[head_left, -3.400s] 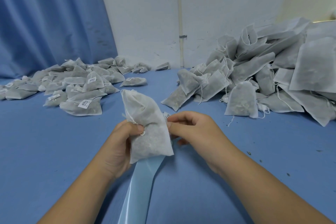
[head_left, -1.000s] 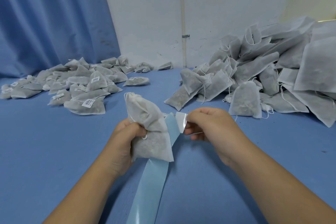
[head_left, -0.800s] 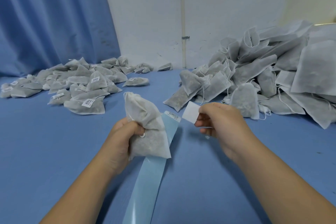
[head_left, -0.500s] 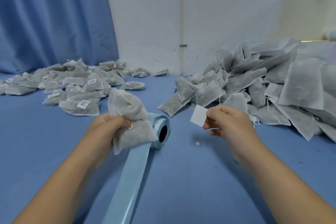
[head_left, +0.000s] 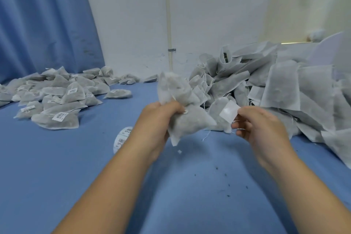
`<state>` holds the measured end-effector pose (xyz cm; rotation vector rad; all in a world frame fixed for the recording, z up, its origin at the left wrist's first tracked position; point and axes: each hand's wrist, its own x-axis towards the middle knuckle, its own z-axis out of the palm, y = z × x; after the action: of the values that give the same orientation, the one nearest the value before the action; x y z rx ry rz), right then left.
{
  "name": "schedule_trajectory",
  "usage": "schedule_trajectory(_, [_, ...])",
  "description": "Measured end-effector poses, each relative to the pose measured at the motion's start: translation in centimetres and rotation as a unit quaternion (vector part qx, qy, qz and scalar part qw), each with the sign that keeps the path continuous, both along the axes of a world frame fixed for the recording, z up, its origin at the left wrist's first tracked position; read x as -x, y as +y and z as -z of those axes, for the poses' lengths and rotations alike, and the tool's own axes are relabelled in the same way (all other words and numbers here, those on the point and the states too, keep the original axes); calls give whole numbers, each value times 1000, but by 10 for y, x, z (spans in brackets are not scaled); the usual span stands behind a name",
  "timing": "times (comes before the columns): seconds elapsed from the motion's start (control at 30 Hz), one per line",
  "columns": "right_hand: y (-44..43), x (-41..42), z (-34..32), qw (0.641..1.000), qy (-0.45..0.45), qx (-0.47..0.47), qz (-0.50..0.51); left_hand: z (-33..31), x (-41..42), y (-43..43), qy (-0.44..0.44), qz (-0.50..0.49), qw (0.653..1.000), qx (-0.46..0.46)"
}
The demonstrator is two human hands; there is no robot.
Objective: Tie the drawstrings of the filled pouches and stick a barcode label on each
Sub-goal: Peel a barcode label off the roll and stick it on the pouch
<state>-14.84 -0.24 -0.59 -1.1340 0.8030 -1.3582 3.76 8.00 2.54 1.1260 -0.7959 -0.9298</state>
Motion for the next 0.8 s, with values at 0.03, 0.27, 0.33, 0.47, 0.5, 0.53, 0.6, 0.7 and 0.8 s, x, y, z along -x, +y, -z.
schedule_trajectory(0.03, [-1,3,0,1000,-1,2,19,5,11,-10,14,10,1000,-10])
schedule_trajectory(0.27, [-5,9,4,980,133,69,134,55,31,-45,107,108,984,-88])
schedule_trajectory(0.33, [-2,3,7,962,195,115,154,62,29,-47,107,125,982,-97])
schedule_trajectory(0.47, [4,-9,15,929,274,185,167,66,27,-49,111,156,975,-114])
schedule_trajectory(0.5, [4,-10,16,924,284,194,169,66,27,-50,110,163,973,-120])
schedule_trajectory(0.53, [3,-10,17,919,293,201,171,66,26,-51,109,170,972,-124])
schedule_trajectory(0.6, [2,-11,19,909,311,214,175,66,26,-51,113,184,967,-132])
schedule_trajectory(0.7, [3,-12,22,896,331,235,179,64,27,-49,116,191,964,-144])
schedule_trajectory(0.8, [3,-13,25,882,348,253,192,62,26,-48,125,175,966,-147])
